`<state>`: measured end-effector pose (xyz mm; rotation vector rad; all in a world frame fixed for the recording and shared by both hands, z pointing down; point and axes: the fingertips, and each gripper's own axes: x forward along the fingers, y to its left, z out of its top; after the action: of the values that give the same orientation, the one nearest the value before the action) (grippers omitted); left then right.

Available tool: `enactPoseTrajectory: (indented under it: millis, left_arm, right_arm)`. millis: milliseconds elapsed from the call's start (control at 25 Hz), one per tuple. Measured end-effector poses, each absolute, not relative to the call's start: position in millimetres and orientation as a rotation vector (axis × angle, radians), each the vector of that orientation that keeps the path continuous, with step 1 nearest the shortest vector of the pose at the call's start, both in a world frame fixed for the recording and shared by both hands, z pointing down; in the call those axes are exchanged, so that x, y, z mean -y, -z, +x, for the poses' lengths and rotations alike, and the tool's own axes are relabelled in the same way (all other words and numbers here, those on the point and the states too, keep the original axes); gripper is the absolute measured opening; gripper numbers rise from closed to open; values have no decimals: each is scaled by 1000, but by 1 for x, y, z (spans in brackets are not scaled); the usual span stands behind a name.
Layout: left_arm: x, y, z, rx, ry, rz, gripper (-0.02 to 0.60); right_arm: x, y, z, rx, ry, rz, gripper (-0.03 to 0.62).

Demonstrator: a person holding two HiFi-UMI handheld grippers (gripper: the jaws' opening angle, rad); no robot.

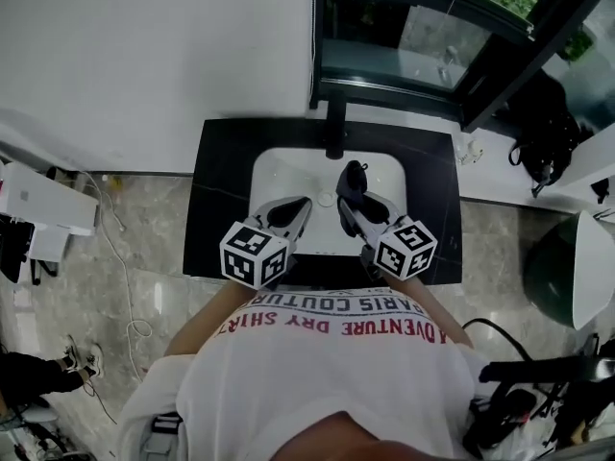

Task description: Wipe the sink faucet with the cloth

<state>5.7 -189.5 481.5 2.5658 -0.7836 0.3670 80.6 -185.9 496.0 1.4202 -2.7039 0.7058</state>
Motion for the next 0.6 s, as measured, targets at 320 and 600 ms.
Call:
enactPoseTrajectory:
  millis: [320,600]
  left_arm:
    - [141,-452,-6,849,-361,2623,2]
    - [78,-487,7,796,-467,2532,2]
  right_arm:
    - [125,-469,68,2733,-630,1368,78]
    - [76,-492,70,2725,-695,1349,79]
